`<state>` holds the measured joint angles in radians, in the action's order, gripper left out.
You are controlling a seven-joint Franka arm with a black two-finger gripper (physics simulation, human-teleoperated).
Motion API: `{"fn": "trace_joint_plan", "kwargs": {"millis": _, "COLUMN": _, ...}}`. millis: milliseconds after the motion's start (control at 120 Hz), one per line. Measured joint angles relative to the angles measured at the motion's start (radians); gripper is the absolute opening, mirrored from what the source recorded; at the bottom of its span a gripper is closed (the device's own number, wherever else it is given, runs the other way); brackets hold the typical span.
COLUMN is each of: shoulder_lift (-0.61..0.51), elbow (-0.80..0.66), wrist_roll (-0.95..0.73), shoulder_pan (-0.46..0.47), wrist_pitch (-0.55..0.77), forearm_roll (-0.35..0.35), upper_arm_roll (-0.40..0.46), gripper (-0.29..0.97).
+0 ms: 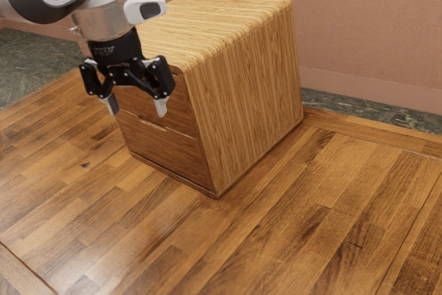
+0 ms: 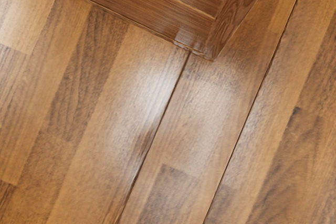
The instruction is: Pull the drawer handle with one arm to open the drawer
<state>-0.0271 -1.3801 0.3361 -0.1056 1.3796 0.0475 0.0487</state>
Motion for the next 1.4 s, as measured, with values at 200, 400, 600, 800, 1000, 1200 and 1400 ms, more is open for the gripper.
{"fn": "trace_joint_plan", "kwargs": {"millis": 200, "shoulder_lift": -0.001, "elbow": 0.001, "wrist_roll": 0.028, "shoulder_pan": 0.021, "wrist_pitch": 0.011, "forearm_roll": 0.001, "upper_arm_roll": 0.0, "gripper": 0.68}}
{"fn": "trace_joint_plan", "kwargs": {"millis": 400, "shoulder_lift": -0.065, "elbow": 0.22, "wrist_roll": 0.213, "shoulder_pan": 0.017, "wrist_pitch": -0.028, "forearm_roll": 0.014, "upper_arm_roll": 0.0, "gripper": 0.68}}
{"fn": "trace_joint_plan", "kwargs": {"millis": 600, "shoulder_lift": -0.067, "elbow": 0.23, "wrist_roll": 0.511, "shoulder_pan": -0.003, "wrist_pitch": 0.008, "forearm_roll": 0.068, "upper_arm_roll": -0.033, "gripper": 0.68}}
{"fn": "trace_joint_plan", "kwargs": {"millis": 800, "shoulder_lift": -0.327, "elbow": -0.302, "wrist_roll": 0.721, "shoulder_pan": -0.013, "wrist_pitch": 0.321, "forearm_roll": 0.075, "upper_arm_roll": -0.18, "gripper": 0.68}}
{"fn": "trace_joint_plan", "kwargs": {"millis": 1000, "shoulder_lift": -0.41, "elbow": -0.583, "wrist_roll": 0.872, "shoulder_pan": -0.016, "wrist_pitch": 0.667, "forearm_roll": 0.071, "upper_arm_roll": -0.249, "gripper": 0.68}}
{"fn": "trace_joint_plan", "kwargs": {"millis": 1200, "shoulder_lift": -0.431, "elbow": -0.647, "wrist_roll": 0.979, "shoulder_pan": -0.016, "wrist_pitch": 0.835, "forearm_roll": 0.071, "upper_arm_roll": -0.26, "gripper": 0.68}}
{"fn": "trace_joint_plan", "kwargs": {"millis": 1400, "shoulder_lift": -0.42, "elbow": -0.678, "wrist_roll": 1.057, "shoulder_pan": -0.015, "wrist_pitch": 0.922, "forearm_roll": 0.074, "upper_arm_roll": -0.296, "gripper": 0.68}}
